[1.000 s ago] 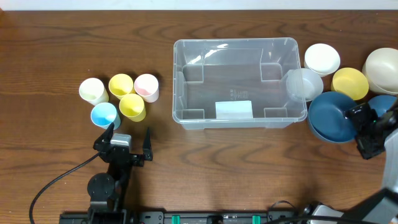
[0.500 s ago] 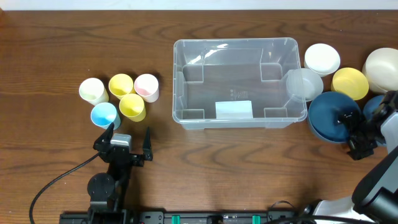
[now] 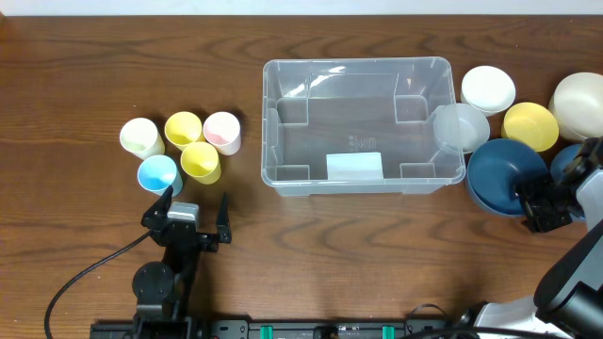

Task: Pack container
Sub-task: 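Reach the right gripper to the dark teal bowl and grasp its rim, then lift the teal bowl with the right gripper over the container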

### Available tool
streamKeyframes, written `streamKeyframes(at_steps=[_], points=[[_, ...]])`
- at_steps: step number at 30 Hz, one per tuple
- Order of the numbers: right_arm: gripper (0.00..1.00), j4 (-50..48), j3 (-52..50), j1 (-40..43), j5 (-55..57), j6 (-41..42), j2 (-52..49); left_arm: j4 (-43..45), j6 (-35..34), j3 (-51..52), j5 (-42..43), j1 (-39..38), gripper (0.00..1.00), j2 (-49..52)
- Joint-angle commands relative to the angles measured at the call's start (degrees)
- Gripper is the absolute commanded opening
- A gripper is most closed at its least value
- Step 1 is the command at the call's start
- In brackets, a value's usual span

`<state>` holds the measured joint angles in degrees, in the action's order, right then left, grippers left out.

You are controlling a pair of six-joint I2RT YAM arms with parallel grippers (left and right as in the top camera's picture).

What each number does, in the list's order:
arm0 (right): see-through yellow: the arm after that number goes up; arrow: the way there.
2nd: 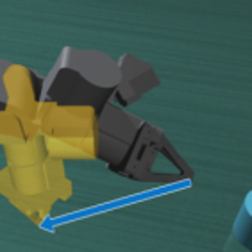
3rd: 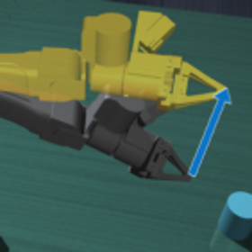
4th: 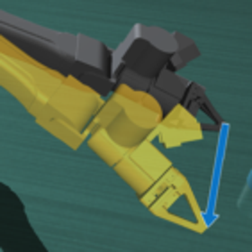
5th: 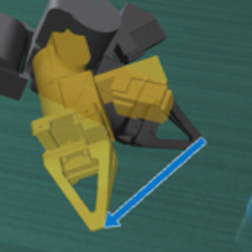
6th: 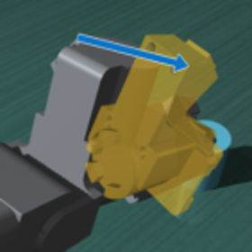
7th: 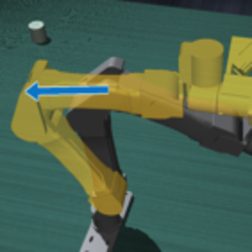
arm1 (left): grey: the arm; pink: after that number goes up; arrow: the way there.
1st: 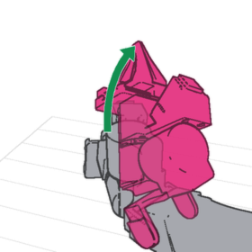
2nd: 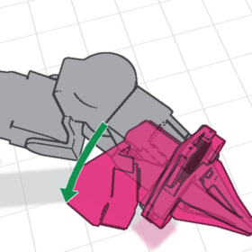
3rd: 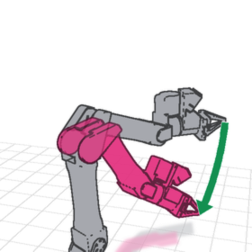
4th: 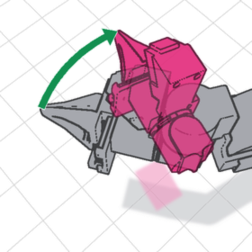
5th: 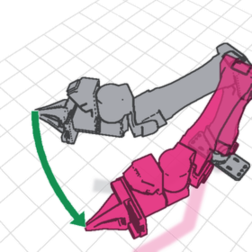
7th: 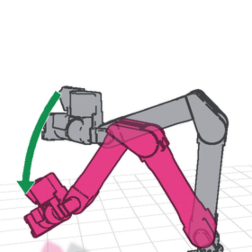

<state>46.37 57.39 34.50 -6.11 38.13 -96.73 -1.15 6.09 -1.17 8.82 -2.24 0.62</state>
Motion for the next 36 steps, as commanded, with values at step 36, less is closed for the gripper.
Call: streamKeyframes(at_steps=[36], points=[[0.01, 17.59, 34.34, -2.95, -8.52, -1.07, 20.2, -2.03, 0.55, 0.94, 1.05, 0.35, 0.98, -0.28]])
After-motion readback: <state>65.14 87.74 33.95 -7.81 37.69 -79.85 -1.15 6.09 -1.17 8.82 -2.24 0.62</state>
